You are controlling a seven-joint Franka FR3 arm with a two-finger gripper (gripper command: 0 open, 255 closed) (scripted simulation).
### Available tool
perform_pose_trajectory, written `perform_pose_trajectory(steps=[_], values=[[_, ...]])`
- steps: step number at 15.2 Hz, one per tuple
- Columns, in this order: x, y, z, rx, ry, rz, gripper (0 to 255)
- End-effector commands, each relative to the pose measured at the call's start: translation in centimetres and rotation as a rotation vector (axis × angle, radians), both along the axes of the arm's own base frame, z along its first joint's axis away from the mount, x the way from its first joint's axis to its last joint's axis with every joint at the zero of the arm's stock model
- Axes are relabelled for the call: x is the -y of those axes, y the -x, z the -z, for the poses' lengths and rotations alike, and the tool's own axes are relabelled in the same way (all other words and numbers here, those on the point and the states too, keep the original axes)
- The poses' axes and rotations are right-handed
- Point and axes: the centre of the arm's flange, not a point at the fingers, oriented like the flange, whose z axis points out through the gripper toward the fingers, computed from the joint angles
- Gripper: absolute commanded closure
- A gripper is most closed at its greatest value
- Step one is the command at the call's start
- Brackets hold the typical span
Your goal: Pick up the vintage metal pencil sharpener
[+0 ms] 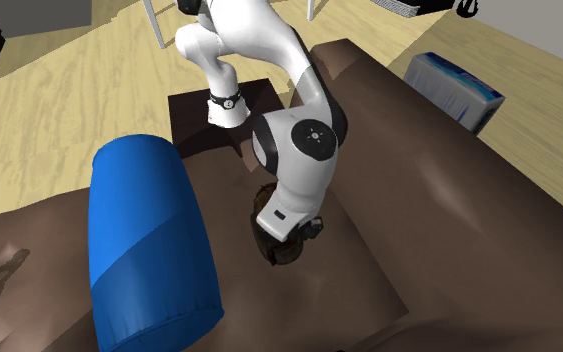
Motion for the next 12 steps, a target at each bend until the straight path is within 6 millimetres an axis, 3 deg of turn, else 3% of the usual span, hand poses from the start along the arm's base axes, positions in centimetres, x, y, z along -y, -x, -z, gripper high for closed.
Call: perform_pose_trajectory(steps=[1, 12], values=[[-0.1, 0.0, -0.4, -0.002, -0.001, -0.001, 255], [-0.1, 0.0, -6.2, -0.002, -0.001, -0.001, 255]])
